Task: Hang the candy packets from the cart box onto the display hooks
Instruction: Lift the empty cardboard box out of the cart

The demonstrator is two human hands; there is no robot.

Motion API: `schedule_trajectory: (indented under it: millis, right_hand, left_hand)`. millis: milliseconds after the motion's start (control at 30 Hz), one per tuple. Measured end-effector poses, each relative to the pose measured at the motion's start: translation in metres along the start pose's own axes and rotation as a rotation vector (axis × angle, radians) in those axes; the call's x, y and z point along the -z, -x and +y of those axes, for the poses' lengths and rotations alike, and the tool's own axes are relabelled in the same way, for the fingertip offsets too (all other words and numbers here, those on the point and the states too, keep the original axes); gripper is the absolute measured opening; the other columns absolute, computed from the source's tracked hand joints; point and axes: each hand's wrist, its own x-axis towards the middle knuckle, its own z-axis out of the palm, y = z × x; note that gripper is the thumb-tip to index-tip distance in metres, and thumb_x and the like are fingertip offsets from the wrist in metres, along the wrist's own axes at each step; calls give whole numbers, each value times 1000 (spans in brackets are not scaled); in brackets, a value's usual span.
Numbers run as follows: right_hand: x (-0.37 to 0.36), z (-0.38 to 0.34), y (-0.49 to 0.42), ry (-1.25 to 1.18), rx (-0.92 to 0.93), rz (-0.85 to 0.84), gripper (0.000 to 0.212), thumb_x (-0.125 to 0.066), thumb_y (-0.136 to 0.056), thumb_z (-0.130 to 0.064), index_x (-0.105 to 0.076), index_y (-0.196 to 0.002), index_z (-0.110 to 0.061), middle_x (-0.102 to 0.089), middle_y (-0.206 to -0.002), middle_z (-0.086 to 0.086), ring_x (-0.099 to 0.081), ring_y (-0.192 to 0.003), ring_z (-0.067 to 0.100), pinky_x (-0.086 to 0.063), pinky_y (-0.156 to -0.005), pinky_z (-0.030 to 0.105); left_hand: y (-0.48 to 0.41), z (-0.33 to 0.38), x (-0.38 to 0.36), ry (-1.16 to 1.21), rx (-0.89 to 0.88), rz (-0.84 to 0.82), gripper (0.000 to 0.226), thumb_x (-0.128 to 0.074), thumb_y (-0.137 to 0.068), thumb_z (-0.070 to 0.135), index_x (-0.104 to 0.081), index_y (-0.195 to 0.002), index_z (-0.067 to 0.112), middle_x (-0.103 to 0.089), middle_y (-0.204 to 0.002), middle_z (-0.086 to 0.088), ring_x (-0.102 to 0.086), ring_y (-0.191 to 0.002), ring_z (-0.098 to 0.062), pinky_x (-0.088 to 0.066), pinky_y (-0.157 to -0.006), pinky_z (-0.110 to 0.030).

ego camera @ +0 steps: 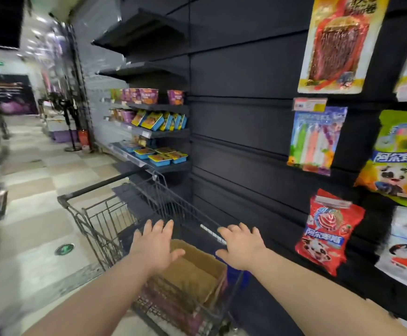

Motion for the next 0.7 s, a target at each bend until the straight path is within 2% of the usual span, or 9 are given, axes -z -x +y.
schedule_trajectory:
  millis: [367,500,700]
  right_hand:
    - [-16,42,-145,-35,37,-97,65,-40,-95,-50,-18,-151,-25,-23,-158,6,-12,-147,32,-11,-117,55]
    - [-27,54,-176,-56,43,-114,65,-42,-94,-50,-21,-150,-25,-27,-156,5,-16,-146,31,-13,-116,54]
    - [-48,61,-210,-78,28,-183,65,-40,-94,-50,-19,-151,-25,-24,-157,5,-13,-146,32,-12,-116,53]
  left_hand:
    - [-144,7,-18,-65,34,-78,85,-41,-92,62,-3,-156,20,-10,-163,-8,-8,-150,-33,-15,-119,-53]
    - [-177,8,-32,-75,29,-116,85,-40,-92,63,-4,-156,19,-11,-163,-8,-6,-150,-33,-13,-119,-53]
    - [-219,-1,-58,-60,5,-173,86,-41,-92,63,-4,-155,19,-12,-163,-9,-7,-150,-34,-14,-118,-53]
